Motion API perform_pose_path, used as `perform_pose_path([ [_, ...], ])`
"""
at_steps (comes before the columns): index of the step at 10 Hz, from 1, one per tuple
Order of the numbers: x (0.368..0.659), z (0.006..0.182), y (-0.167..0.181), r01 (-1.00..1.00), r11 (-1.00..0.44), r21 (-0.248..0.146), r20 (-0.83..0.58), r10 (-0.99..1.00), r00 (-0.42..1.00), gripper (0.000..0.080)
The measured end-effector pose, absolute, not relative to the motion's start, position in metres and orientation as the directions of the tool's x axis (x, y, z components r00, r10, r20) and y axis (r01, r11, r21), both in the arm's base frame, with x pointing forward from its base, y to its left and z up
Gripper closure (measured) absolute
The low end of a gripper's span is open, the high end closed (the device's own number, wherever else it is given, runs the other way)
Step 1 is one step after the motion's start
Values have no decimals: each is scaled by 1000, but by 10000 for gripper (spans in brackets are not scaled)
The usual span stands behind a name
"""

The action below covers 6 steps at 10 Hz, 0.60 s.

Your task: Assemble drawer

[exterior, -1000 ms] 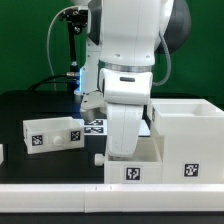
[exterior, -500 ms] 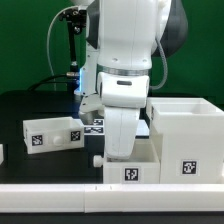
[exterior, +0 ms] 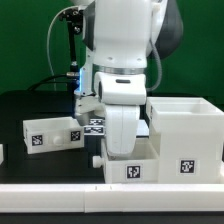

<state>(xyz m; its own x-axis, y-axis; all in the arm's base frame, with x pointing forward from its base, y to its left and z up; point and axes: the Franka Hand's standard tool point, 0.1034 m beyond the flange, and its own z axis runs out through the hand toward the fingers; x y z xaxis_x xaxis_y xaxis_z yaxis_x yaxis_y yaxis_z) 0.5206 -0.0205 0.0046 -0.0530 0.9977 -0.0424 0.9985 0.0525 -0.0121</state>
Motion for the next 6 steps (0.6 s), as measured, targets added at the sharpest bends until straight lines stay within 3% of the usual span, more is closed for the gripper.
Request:
perform_pose_path([
  [3,522,5,-21,997,83,-4,-46,995,-83,761],
  [6,533,10,-13,1000,24,-5,-48,999,-24,761],
])
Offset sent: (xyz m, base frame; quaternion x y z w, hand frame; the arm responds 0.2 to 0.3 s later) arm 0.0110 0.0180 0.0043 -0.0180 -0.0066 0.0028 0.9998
